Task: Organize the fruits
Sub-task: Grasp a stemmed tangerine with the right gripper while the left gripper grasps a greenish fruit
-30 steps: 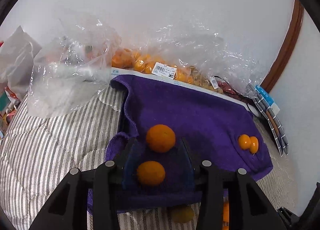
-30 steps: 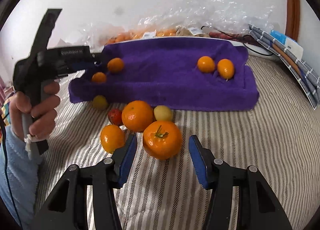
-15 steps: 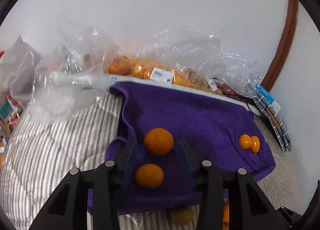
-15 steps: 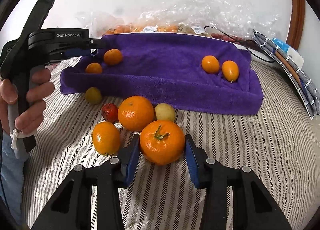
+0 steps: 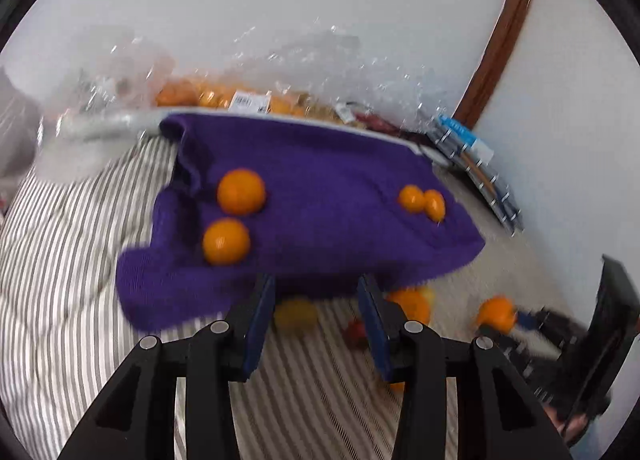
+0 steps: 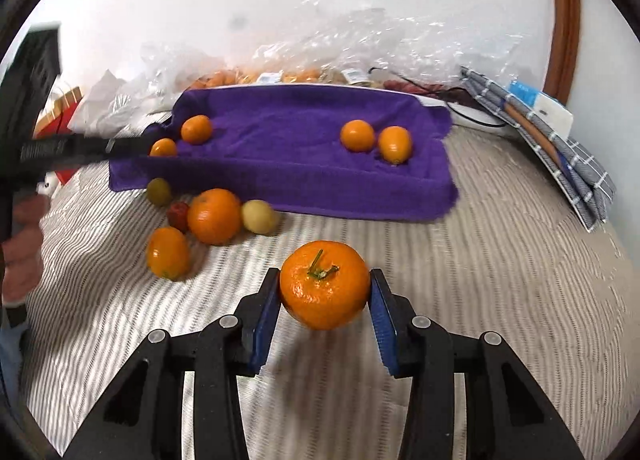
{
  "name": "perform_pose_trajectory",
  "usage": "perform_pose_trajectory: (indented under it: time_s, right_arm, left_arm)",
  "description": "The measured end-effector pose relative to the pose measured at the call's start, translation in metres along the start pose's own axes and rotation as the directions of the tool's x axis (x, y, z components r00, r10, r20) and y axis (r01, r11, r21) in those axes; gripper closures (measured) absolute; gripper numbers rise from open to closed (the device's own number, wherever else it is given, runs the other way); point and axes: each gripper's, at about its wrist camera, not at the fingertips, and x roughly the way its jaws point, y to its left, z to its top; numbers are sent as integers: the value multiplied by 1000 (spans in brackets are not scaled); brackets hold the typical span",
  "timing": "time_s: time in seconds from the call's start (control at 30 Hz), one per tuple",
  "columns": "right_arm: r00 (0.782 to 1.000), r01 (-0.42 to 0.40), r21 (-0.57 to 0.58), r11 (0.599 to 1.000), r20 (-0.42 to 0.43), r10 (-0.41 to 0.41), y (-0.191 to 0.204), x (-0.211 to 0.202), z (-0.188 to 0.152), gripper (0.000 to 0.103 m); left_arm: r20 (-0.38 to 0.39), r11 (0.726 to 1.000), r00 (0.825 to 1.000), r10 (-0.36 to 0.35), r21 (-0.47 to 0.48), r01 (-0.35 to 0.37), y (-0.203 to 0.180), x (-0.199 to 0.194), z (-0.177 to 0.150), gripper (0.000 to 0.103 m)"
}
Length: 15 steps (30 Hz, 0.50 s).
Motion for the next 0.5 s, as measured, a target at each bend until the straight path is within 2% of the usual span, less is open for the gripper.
perform_pose_trajectory:
  time_s: [0.1, 0.2, 0.3, 0.37, 0.5]
  right_arm:
    - [1000, 9, 23, 1000, 10, -9, -15, -4, -2, 60]
    - [1000, -23, 87, 996, 9, 23, -31, -5, -4, 60]
    - [999, -52, 108, 993, 10, 51, -35, -4, -3, 60]
    - [998, -63, 97, 993, -1, 64, -33, -1, -3, 60]
    - [996, -86, 87, 992, 1, 86, -30, -2, -4, 60]
  left_arm:
    - [-37, 998, 998, 56, 5, -56, 0, 9, -11, 62]
    - [-68, 995, 993, 102, 9, -101, 1, 22, -15, 62]
    - [-85, 992, 988, 130, 1, -130, 1, 35, -13, 62]
    - [-71, 991, 988, 137, 5, -137, 0, 36, -13, 62]
    - [-58, 992, 990, 126, 10, -125, -2, 37, -13, 75]
